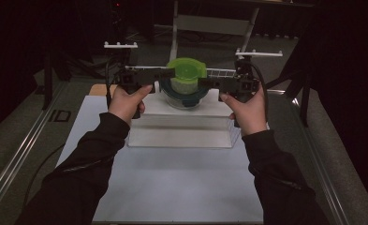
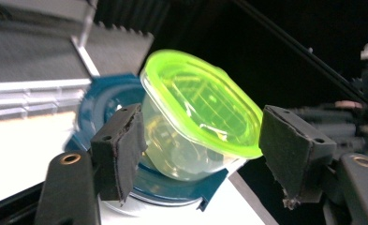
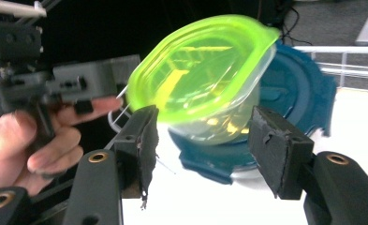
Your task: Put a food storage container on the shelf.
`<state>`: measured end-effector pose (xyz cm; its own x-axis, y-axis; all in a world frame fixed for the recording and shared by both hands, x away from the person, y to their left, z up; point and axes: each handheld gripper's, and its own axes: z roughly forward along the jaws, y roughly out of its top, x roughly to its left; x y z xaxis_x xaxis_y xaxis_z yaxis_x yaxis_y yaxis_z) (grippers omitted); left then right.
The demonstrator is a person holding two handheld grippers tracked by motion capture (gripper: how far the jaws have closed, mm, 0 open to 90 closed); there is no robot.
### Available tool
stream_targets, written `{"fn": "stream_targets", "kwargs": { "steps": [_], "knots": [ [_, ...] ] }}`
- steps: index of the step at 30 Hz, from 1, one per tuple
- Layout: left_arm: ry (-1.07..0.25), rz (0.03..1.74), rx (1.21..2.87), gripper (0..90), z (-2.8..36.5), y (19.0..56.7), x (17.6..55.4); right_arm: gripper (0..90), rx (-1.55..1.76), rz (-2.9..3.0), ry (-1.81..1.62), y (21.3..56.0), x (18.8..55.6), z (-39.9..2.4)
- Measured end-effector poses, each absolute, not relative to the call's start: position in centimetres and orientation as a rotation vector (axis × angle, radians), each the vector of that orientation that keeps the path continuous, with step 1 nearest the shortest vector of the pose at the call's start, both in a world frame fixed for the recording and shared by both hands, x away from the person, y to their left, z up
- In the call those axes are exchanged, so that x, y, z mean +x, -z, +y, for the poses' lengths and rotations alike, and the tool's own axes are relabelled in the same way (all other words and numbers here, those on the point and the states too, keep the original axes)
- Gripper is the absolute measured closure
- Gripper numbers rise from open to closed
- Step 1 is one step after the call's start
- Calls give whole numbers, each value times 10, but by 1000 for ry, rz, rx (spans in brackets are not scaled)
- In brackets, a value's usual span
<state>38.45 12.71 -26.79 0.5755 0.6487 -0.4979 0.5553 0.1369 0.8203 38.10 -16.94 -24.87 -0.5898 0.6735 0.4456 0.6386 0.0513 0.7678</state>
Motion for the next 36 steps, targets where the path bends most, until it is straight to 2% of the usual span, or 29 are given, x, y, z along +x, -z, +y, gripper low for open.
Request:
{"fn": "stream_targets", "kwargs": {
  "steps": [2, 3, 6, 8, 9, 10, 11, 12, 13, 14, 15, 16, 20, 36],
  "knots": [
    [-111, 1018, 1514, 279, 131, 267, 379, 427, 1395, 2256, -1613, 250, 379, -169],
    [-115, 1003, 1511, 231, 133, 267, 378, 442, 1376, 2264, -1614, 253, 374, -168],
    [-156, 969, 1512, 224, 136, 268, 367, 458, 1371, 2280, -1628, 256, 370, -168],
    [-195, 930, 1532, 194, 139, 275, 357, 520, 1362, 2302, -1630, 263, 364, -165],
    [-195, 930, 1532, 187, 139, 275, 357, 520, 1362, 2302, -1630, 263, 364, -165],
    [-197, 914, 1533, 181, 141, 283, 351, 584, 1368, 2322, -1621, 269, 361, -162],
    [-197, 914, 1533, 171, 141, 283, 351, 584, 1368, 2322, -1621, 269, 361, -162],
    [-211, 895, 1539, 163, 143, 291, 344, 684, 1365, 2332, -1600, 275, 359, -158],
    [-211, 895, 1539, 145, 143, 291, 344, 684, 1365, 2332, -1600, 275, 359, -158],
    [-228, 879, 1550, 141, 145, 298, 338, 820, 1369, 2325, -1580, 280, 358, -154],
    [-228, 879, 1550, 140, 145, 298, 338, 820, 1369, 2325, -1580, 280, 358, -154],
    [-262, 862, 1572, 113, 145, 305, 330, 893, 1368, 2321, -1563, 283, 357, -150],
    [-308, 815, 1604, 40, 145, 317, 315, 896, 1374, 2321, -1586, 284, 358, -142],
    [-237, 797, 1655, 34, 139, 362, 286, 896, 1450, 2267, -1592, 289, 381, -130]
  ]
}}
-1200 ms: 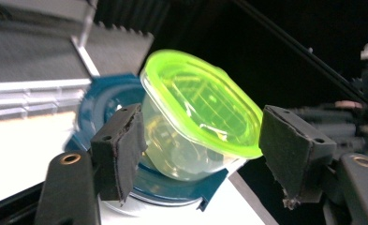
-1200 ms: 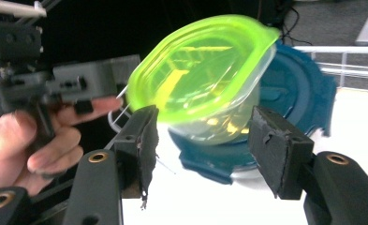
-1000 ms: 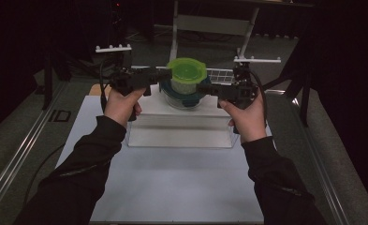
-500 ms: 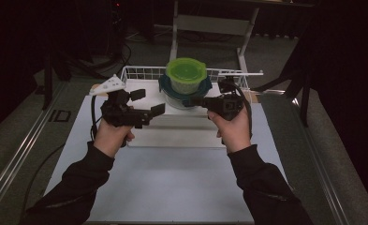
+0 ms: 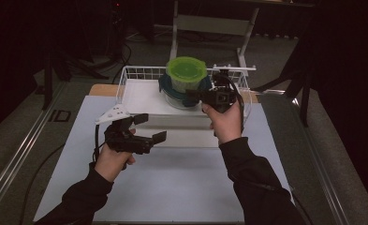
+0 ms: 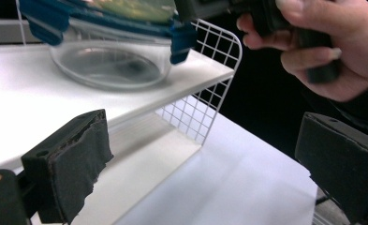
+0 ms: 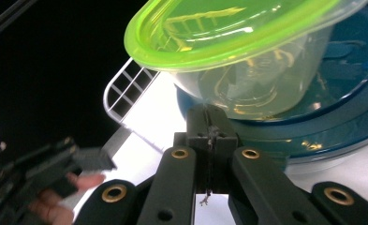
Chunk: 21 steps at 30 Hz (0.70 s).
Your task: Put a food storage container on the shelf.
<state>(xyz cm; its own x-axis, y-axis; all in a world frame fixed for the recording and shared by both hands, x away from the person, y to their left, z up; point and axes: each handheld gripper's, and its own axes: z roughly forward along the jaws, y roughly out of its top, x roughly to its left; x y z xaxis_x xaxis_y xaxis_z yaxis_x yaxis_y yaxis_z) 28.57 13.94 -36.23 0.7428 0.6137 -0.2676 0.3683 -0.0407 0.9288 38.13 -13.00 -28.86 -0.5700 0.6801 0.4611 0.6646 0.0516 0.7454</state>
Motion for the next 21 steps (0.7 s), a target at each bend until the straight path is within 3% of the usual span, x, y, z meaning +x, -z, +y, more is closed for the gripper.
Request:
{"fn": "stream_targets", "kwargs": {
  "steps": [13, 21],
  "knots": [
    [-233, 768, 1665, 34, 138, 366, 280, 893, 1458, 2260, -1569, 290, 390, -127],
    [-220, 702, 1644, 33, 137, 372, 274, 798, 1334, 2302, -1591, 292, 362, -133]
  ]
}}
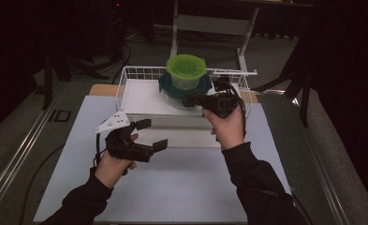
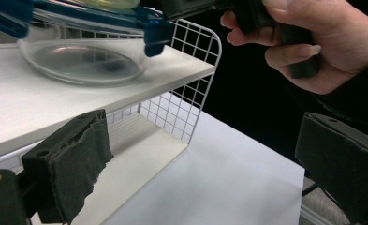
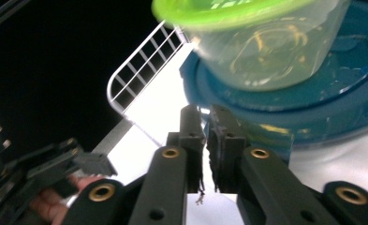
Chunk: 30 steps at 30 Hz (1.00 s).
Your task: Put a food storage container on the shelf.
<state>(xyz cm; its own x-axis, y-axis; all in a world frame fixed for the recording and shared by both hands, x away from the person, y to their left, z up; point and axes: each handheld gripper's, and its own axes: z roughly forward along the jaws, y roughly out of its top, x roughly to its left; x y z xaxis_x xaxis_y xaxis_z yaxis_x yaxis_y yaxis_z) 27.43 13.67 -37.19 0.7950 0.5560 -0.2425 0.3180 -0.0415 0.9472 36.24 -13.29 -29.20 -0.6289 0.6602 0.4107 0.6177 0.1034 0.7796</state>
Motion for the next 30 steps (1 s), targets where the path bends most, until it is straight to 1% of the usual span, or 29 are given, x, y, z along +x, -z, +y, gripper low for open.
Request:
{"fn": "stream_targets", "kwargs": {
  "steps": [2, 3, 4, 7, 8, 9, 10, 11, 13, 15, 16, 17, 19, 20, 21, 22, 25, 26, 30],
  "knots": [
    [-216, 689, 1639, 33, 136, 374, 272, 784, 1313, 2307, -1591, 293, 358, -133],
    [-220, 677, 1636, 33, 135, 374, 270, 741, 1265, 2325, -1589, 297, 349, -135],
    [-220, 677, 1636, 33, 135, 374, 270, 741, 1265, 2325, -1589, 297, 349, -135],
    [-244, 645, 1635, 33, 133, 374, 265, 604, 1200, 2322, -1609, 306, 336, -139],
    [-244, 645, 1635, 33, 133, 374, 265, 604, 1200, 2322, -1609, 306, 336, -139],
    [-263, 638, 1647, 29, 131, 374, 263, 532, 1178, 2315, -1619, 311, 329, -141],
    [-263, 638, 1647, 25, 131, 374, 263, 502, 1167, 2312, -1618, 314, 327, -142],
    [-279, 619, 1652, 25, 129, 375, 260, 502, 1167, 2312, -1618, 314, 327, -142],
    [-281, 598, 1655, 24, 129, 377, 258, 426, 1123, 2305, -1595, 325, 317, -145],
    [-280, 594, 1662, 24, 128, 378, 257, 415, 1119, 2304, -1592, 329, 314, -146],
    [-268, 582, 1659, 25, 128, 381, 255, 349, 1094, 2293, -1591, 336, 309, -149],
    [-268, 582, 1659, 24, 128, 381, 255, 349, 1094, 2293, -1591, 336, 309, -149],
    [-256, 578, 1675, 18, 126, 384, 253, 276, 1083, 2279, -1618, 347, 302, -155],
    [-244, 572, 1687, 17, 124, 388, 252, 256, 1081, 2277, -1629, 351, 300, -157],
    [-244, 572, 1687, 17, 124, 388, 252, 256, 1081, 2277, -1629, 351, 300, -157],
    [-234, 569, 1695, 17, 123, 392, 250, 206, 1070, 2288, -1635, 358, 297, -161],
    [-223, 570, 1694, 15, 123, 395, 249, 189, 1050, 2290, -1630, 366, 293, -163],
    [-226, 559, 1697, 14, 122, 397, 247, 161, 1043, 2298, -1627, 373, 290, -167],
    [-229, 550, 1724, 14, 120, 404, 242, 145, 1025, 2286, -1633, 387, 283, -172]
  ]
}}
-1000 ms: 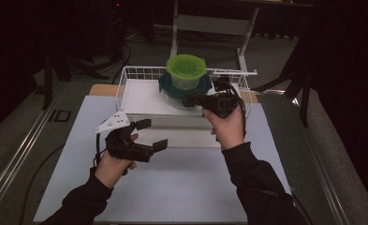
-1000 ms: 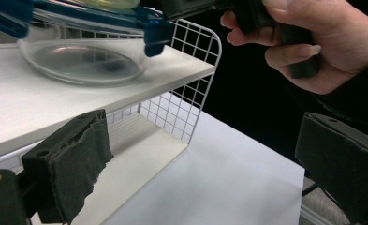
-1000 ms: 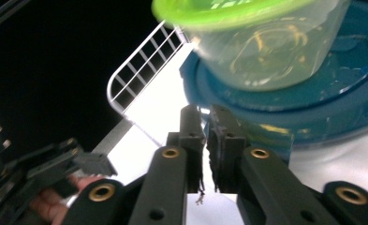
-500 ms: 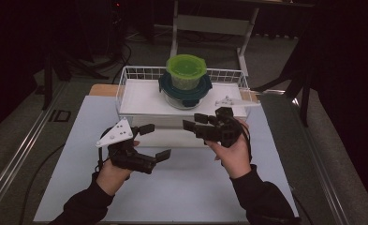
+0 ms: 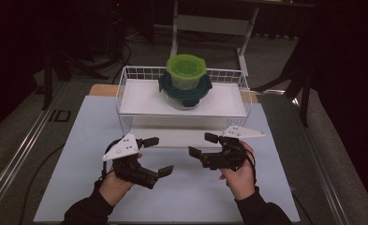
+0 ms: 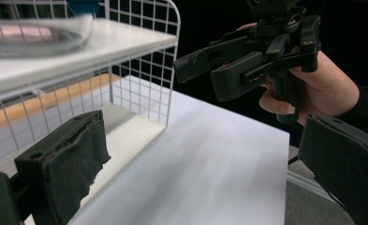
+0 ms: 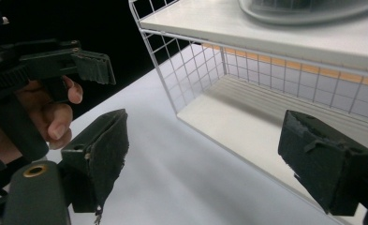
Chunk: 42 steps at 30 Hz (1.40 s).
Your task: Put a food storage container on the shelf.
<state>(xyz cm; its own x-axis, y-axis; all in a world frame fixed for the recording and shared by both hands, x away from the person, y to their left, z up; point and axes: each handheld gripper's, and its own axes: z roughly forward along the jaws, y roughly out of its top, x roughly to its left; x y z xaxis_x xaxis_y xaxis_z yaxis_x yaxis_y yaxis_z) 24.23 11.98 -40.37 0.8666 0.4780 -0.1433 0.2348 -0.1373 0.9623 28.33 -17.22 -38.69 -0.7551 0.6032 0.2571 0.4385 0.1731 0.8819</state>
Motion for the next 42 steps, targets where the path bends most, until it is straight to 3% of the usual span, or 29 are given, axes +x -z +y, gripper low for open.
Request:
{"fn": "stream_targets", "kwargs": {
  "steps": [23, 42],
  "knots": [
    [-187, 560, 1759, 14, 127, 453, 228, 145, 1032, 2312, -1576, 452, 257, -205],
    [-212, 563, 1779, 14, 143, 480, 214, 146, 1048, 2294, -1540, 474, 240, -238]
  ]
}}
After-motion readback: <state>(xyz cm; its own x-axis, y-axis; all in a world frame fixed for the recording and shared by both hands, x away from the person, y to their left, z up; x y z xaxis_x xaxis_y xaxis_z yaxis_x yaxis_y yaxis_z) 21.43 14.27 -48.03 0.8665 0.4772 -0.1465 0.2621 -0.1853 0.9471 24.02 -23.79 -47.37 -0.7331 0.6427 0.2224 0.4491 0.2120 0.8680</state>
